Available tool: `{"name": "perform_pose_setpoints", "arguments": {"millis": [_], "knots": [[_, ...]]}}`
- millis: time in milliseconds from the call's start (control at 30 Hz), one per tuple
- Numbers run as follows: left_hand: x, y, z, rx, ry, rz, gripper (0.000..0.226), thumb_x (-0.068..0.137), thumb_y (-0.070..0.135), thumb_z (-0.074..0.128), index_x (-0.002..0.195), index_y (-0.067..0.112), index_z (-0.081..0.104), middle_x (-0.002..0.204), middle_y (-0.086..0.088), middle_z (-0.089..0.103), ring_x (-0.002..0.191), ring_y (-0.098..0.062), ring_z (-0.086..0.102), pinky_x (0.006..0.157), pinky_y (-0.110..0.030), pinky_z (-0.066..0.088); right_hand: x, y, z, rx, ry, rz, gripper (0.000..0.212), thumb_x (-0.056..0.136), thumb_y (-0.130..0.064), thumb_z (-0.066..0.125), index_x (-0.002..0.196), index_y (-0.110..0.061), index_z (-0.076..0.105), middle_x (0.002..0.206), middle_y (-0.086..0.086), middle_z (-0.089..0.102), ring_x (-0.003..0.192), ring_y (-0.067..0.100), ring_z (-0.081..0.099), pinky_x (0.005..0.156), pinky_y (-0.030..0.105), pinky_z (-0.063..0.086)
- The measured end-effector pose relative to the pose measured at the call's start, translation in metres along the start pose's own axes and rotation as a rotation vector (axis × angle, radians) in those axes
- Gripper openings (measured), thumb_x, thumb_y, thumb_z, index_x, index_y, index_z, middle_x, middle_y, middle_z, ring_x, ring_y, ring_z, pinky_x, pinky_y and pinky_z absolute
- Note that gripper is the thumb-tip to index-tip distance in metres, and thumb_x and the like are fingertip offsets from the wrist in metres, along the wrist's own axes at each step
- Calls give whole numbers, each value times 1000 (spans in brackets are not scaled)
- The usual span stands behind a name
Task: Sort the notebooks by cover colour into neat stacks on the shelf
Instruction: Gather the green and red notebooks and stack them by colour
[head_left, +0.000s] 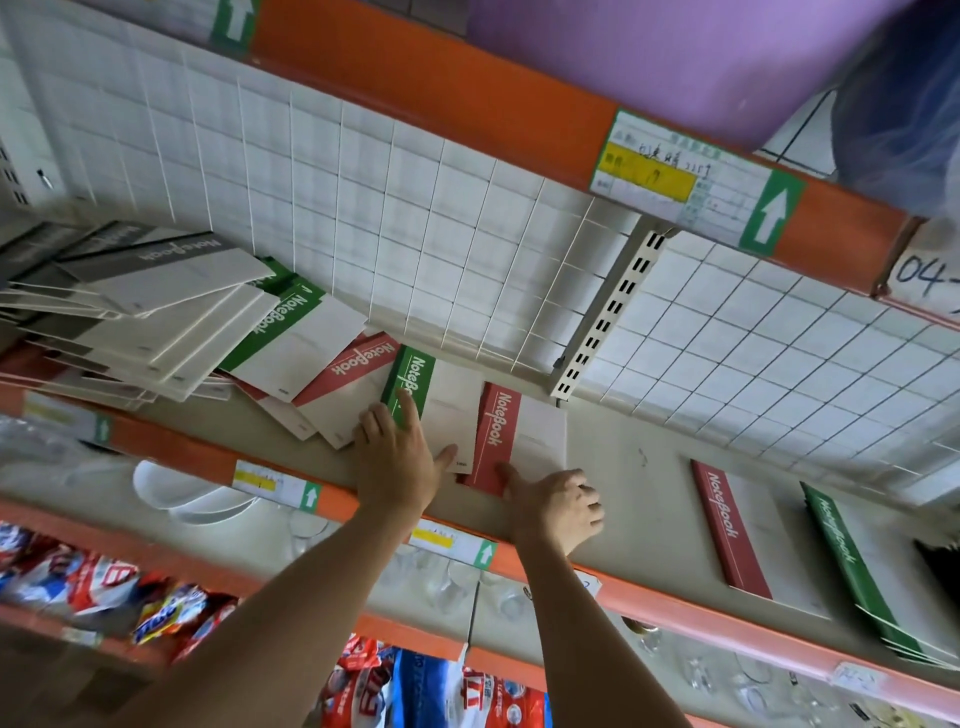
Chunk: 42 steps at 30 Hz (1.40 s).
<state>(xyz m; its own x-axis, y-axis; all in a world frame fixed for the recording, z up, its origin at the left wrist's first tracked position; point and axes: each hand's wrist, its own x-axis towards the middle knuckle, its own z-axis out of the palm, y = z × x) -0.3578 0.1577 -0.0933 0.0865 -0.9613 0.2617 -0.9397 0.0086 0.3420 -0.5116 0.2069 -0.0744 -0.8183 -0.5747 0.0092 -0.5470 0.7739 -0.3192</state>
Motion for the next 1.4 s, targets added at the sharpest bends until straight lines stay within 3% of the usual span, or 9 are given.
{"name": "perform_pose_setpoints", "arguments": {"millis": [200, 300, 600, 700, 800, 933, 1100, 1200, 1400], "knots": [[-1, 1, -1, -70, 46, -17, 122, 61, 74, 75, 144, -5, 31, 119, -17, 45, 98, -27, 49, 82, -38, 50, 16, -2, -15, 46, -155, 58, 121, 44, -85, 74, 128, -3, 42, 133, 15, 52, 123, 33, 47, 102, 40, 36], [-2, 2, -6, -131, 7, -30, 107, 65, 67, 77, 137, 3, 32, 118, -15, 45, 94, -26, 51, 76, -37, 51, 23, -3, -23, 58, -263, 70, 122, 41, -84, 76, 131, -8, 45, 133, 10, 54, 126, 30, 46, 102, 39, 37], [-6, 1, -11, -124, 18, 61, 32, 90, 21, 69, 110, 10, 47, 80, -11, 65, 63, -25, 62, 45, -29, 38, 23, 19, -17, 60, -309, -161, 60, 92, -57, 47, 129, -11, 46, 137, 9, 53, 129, 32, 39, 105, 41, 33], [-10, 3, -16, -76, 18, 124, 28, 87, 9, 68, 106, 13, 48, 76, -12, 65, 61, -28, 63, 46, -32, 46, 25, 24, -27, 192, -464, -228, 47, 96, -39, 51, 131, -8, 48, 135, 13, 56, 124, 32, 48, 106, 38, 37], [-18, 19, -28, -75, -85, 152, 43, 89, 4, 54, 129, 15, 41, 93, -10, 67, 79, -31, 67, 60, -35, 46, 26, 36, -51, 523, -537, -219, 34, 94, -5, 58, 127, 4, 57, 125, 22, 63, 101, 27, 61, 79, 26, 52], [-33, 59, -40, -84, -147, 211, 60, 90, 7, 50, 145, 17, 28, 98, -9, 69, 88, -32, 67, 69, -36, 46, 34, 64, -72, 690, -426, -78, 32, 92, 7, 54, 123, 11, 55, 109, 24, 62, 79, 23, 54, 47, 13, 45], [-36, 117, -53, -207, -148, 192, 51, 92, 13, 54, 138, 7, 34, 105, -15, 68, 93, -36, 66, 67, -36, 41, 48, 102, -100, 596, -289, 11, 48, 94, -12, 49, 141, -8, 42, 133, 18, 52, 109, 27, 54, 92, 30, 42], [-43, 153, -58, -256, -212, 120, 33, 88, 16, 58, 119, 8, 47, 107, -16, 68, 97, -36, 66, 73, -37, 48, 57, 134, -119, 563, -145, 45, 43, 84, -20, 50, 126, -15, 56, 119, 13, 66, 106, 33, 62, 90, 33, 49], [-59, 212, -48, -310, -250, 58, 30, 87, 22, 57, 115, 13, 53, 106, -14, 68, 96, -35, 66, 76, -36, 50, 89, 188, -137, 451, -113, 80, 38, 78, -18, 50, 116, -20, 41, 101, 10, 67, 89, 33, 64, 80, 37, 51]]}}
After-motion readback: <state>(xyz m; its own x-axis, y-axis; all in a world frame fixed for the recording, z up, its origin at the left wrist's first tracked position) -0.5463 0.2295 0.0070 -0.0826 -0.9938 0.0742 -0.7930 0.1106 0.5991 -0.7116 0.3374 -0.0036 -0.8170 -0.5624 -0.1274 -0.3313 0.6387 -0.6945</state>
